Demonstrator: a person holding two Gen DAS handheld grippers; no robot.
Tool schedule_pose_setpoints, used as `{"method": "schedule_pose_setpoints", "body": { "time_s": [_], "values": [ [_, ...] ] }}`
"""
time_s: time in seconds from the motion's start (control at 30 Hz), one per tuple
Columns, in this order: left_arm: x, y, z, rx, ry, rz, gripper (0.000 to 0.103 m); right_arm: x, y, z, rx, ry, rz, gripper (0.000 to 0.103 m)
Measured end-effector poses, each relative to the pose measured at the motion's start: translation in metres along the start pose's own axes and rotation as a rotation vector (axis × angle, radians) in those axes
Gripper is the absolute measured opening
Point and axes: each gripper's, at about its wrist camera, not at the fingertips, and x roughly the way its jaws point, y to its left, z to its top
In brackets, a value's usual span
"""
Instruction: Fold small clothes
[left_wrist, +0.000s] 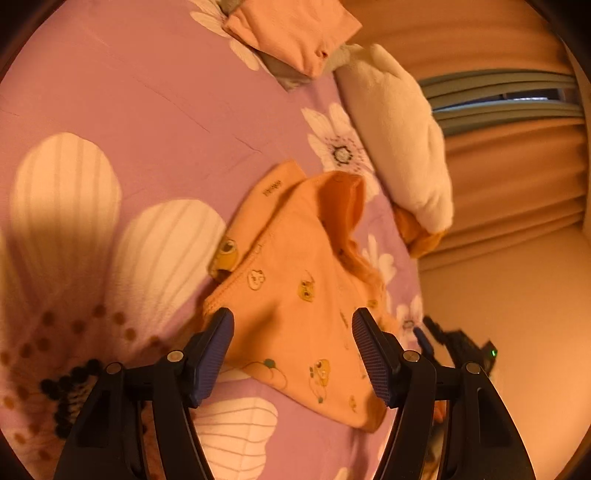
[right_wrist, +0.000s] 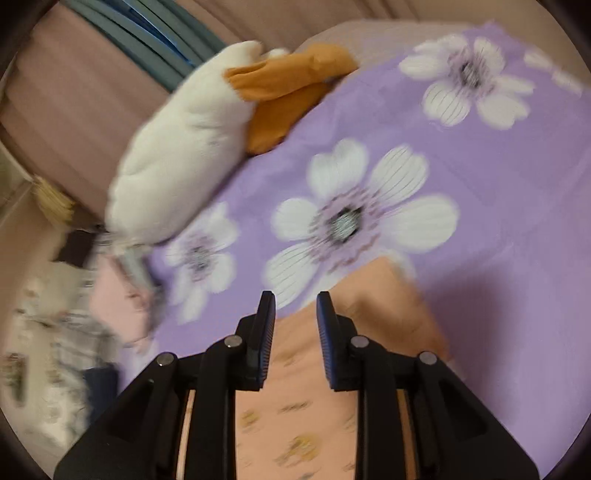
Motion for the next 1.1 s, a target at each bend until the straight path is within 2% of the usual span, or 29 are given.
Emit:
{"method": "schedule_pose_setpoints", "body": {
  "time_s": [0.13, 0.2, 0.27, 0.37, 0.43, 0.47, 0.5, 0.53, 0.6, 0.67, 0.77, 0.83, 0.9, 1.0, 1.1],
  "values": [
    [0.005, -0.013, -0.012, 0.160, 0.032, 0.096, 0.067, 0.025, 0.003, -0.039, -0.081, 0.176, -0.059, 0.024],
    [0.007, -0.004, -0.020, 0.153, 0.035, 0.158, 0.067, 0.025, 0.004, -0.056, -0.109, 0.188, -0.078, 0.024],
    [0.001, 0.001, -0.025, 0.138, 0.013, 0.126, 0.067, 0.016, 0.001, -0.071, -0.105, 0.179, -0.047, 0.025],
    [0.000, -0.003, -0.026, 0.098, 0.092, 0.072, 0.067, -0.015, -0.019, -0.091, 0.037, 0.171, -0.012, 0.031],
    [-0.003, -0.004, -0.034, 0.097, 0.143, 0.014, 0.071, -0.040, -0.032, -0.102, 0.121, 0.151, 0.044, 0.051],
    [-0.003, -0.003, -0.038, 0.082, 0.172, -0.014, 0.072, -0.051, -0.037, -0.107, 0.150, 0.132, 0.056, 0.056],
    [-0.001, 0.001, -0.044, 0.045, 0.209, -0.061, 0.073, -0.066, -0.048, -0.114, 0.194, 0.106, 0.038, 0.064],
    [0.007, 0.006, -0.047, -0.022, 0.253, -0.133, 0.073, -0.077, -0.056, -0.121, 0.233, 0.093, 0.006, 0.067],
    [0.021, 0.008, -0.050, -0.082, 0.309, -0.189, 0.073, -0.093, -0.072, -0.135, 0.316, 0.091, -0.046, 0.070],
    [0.030, -0.001, -0.050, -0.043, 0.304, -0.183, 0.073, -0.102, -0.086, -0.147, 0.370, 0.129, -0.049, 0.071],
    [0.043, -0.018, -0.046, -0.011, 0.238, -0.181, 0.073, -0.087, -0.101, -0.154, 0.440, 0.167, 0.090, 0.072],
    [0.059, -0.022, -0.040, 0.000, 0.241, -0.196, 0.073, -0.073, -0.109, -0.155, 0.501, 0.140, 0.192, 0.071],
    [0.072, -0.022, -0.032, -0.027, 0.238, -0.205, 0.073, -0.061, -0.103, -0.153, 0.503, 0.109, 0.226, 0.071],
    [0.075, -0.018, -0.026, -0.063, 0.215, -0.261, 0.073, -0.050, -0.089, -0.147, 0.486, 0.093, 0.252, 0.072],
    [0.072, -0.013, -0.024, -0.107, 0.271, -0.231, 0.073, -0.039, -0.080, -0.144, 0.480, 0.097, 0.266, 0.069]
  ]
}}
